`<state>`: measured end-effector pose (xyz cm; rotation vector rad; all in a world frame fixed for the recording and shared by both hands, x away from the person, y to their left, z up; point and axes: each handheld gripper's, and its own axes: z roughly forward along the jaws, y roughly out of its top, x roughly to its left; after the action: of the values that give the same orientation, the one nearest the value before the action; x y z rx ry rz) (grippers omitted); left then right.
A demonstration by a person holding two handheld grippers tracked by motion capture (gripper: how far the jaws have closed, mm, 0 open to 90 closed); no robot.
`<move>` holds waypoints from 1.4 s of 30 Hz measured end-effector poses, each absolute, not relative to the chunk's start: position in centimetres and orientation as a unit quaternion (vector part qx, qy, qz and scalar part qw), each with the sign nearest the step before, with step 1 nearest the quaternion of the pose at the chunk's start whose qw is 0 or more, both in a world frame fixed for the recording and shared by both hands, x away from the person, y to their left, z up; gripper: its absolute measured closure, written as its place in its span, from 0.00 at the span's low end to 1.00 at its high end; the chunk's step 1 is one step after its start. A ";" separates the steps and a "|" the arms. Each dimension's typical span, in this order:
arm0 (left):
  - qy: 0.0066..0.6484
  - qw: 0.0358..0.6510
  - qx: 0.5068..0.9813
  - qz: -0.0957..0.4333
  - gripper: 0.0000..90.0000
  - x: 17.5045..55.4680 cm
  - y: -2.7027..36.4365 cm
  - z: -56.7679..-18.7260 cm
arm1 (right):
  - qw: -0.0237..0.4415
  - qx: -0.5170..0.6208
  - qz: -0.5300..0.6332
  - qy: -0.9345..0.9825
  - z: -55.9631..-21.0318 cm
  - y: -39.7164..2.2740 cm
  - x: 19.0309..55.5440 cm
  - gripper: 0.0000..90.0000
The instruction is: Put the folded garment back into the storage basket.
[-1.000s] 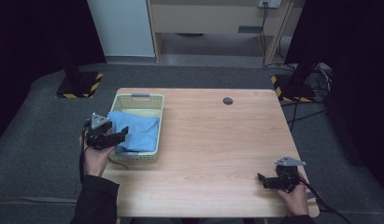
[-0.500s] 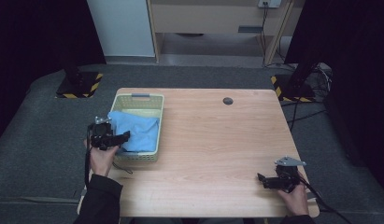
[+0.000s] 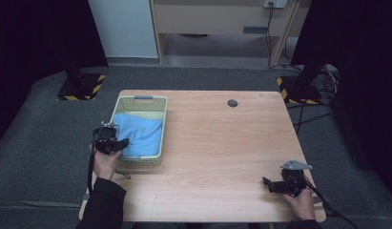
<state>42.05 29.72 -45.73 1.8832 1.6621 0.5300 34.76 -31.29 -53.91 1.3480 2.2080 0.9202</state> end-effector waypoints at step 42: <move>0.596 0.296 0.725 0.179 0.33 43.7 29.8 -46.7 | 0.196 0.480 0.328 0.790 -53.9 -31.2 34.7 0.00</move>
<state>43.72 29.78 -46.73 1.9287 1.5843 0.4770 34.72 -31.23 -53.91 1.3437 2.2117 0.9192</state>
